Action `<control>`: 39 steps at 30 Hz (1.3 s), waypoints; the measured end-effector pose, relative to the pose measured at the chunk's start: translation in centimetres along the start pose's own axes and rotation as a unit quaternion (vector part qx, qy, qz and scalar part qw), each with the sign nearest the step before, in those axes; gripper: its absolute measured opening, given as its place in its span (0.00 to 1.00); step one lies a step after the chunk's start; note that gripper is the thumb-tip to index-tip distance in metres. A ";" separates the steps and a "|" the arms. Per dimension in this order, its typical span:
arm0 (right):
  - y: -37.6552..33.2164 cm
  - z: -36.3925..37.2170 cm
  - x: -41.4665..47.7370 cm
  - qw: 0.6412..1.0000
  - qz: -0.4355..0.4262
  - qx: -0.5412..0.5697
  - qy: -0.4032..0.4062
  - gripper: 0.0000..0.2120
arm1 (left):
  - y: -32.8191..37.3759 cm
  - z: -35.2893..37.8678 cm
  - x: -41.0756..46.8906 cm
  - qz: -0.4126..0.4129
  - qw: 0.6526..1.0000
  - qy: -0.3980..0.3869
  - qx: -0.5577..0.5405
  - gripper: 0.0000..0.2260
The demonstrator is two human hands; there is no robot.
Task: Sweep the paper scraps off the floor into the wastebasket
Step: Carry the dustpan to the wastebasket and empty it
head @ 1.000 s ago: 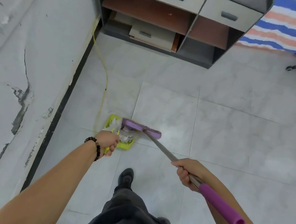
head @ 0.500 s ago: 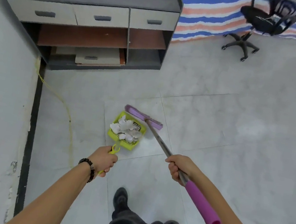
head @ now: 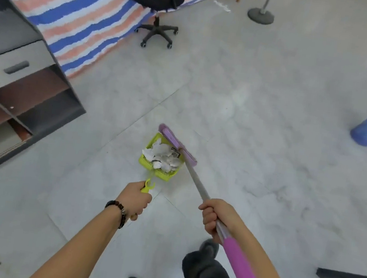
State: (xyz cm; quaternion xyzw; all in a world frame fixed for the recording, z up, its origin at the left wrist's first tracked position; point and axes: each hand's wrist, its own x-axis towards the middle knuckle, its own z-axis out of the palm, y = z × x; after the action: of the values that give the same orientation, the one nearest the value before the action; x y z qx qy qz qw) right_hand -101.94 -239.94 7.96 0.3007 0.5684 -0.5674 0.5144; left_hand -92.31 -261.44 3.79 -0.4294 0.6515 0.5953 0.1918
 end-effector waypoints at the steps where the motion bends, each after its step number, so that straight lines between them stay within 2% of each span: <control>1: -1.0 -1.5 0.3 1.000 -0.007 0.014 0.003 0.14 | 2.0 1.7 1.0 0.006 1.000 -0.005 0.012 0.10; 13: -20.8 -21.5 0.6 0.978 -0.041 0.205 0.009 0.15 | 27.0 22.8 10.0 0.066 0.986 -0.055 0.146 0.10; 21: -31.4 -29.6 3.4 0.961 -0.075 0.263 0.041 0.14 | 40.3 31.7 18.4 0.112 0.964 -0.108 0.216 0.10; 26: -41.6 -34.0 6.7 0.950 -0.100 0.289 0.068 0.13 | 49.9 37.8 26.5 0.134 0.951 -0.157 0.232 0.10; 32: -54.6 -40.2 7.4 0.913 -0.131 0.376 0.090 0.15 | 64.8 45.9 33.4 0.156 0.925 -0.212 0.275 0.10; 39: -63.4 -50.8 8.8 0.859 -0.161 0.478 0.093 0.15 | 76.8 60.0 38.2 0.193 0.892 -0.249 0.323 0.10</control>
State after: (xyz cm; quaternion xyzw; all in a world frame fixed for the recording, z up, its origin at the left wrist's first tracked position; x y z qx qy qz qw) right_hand -175.51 -204.72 12.33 0.4652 0.3137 -0.8134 0.1535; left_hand -189.81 -223.64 8.60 -0.0474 0.8091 0.4644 0.3570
